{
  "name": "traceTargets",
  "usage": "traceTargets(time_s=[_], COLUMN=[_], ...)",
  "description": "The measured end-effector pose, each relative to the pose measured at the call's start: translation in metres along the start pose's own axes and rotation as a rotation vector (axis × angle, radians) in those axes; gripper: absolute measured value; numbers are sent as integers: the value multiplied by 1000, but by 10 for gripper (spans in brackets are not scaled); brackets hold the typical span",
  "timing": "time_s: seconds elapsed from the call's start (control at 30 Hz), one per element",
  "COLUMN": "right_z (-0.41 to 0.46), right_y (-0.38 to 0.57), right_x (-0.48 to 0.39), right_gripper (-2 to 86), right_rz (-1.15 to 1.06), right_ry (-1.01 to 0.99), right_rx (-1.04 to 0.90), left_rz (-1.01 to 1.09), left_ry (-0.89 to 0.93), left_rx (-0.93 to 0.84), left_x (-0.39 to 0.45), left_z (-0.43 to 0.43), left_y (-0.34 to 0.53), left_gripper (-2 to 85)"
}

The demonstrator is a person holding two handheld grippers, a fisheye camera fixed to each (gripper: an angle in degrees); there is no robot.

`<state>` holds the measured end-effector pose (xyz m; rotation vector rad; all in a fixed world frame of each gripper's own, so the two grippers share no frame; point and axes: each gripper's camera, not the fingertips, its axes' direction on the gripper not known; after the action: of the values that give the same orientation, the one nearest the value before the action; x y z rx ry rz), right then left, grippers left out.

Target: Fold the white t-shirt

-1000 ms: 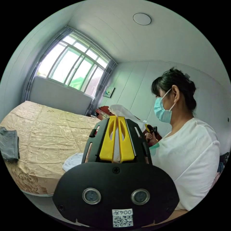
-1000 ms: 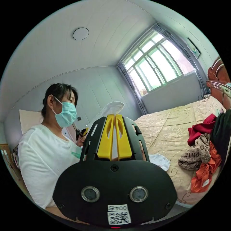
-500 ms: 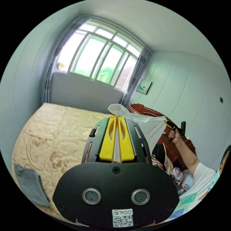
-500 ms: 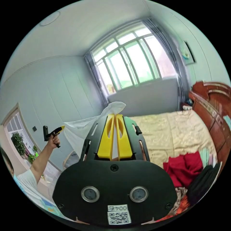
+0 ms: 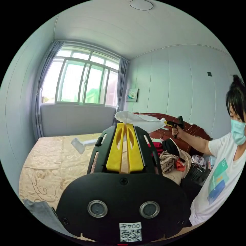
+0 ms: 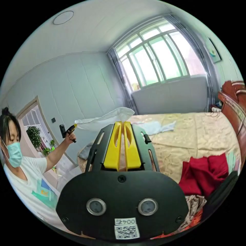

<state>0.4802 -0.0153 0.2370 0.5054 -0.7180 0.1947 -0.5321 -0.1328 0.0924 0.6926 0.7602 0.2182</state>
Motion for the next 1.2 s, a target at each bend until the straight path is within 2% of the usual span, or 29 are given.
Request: traceTargets(time_s=[0.07, 0.23, 0.33, 0.5, 0.63, 0.87, 1.2], right_z=[27, 94, 118, 132, 127, 120, 145], right_y=[43, 141, 178, 205, 214, 241, 286], right_x=[20, 50, 48, 15, -16, -86, -151], right_gripper=[-5, -4, -2, -2, -2, -4, 14], right_rz=[50, 148, 164, 128, 116, 74, 117], right_ry=[-4, 30, 71, 102, 99, 112, 117], right_rx=[-57, -248, -369, -496, -501, -565, -678], left_rz=[-72, -307, -325, -299, -290, -251, -307], left_ry=[35, -17, -43, 5, 41, 96, 113], left_rx=[-34, -174, -291, -400, -453, -498, -576], left_x=[-12, -26, -12, 12, 29, 69, 104], left_z=[16, 59, 77, 85, 76, 62, 61], left_y=[57, 212, 254, 281, 298, 318, 366], left_gripper=[9, 9, 10, 9, 9, 9, 12])
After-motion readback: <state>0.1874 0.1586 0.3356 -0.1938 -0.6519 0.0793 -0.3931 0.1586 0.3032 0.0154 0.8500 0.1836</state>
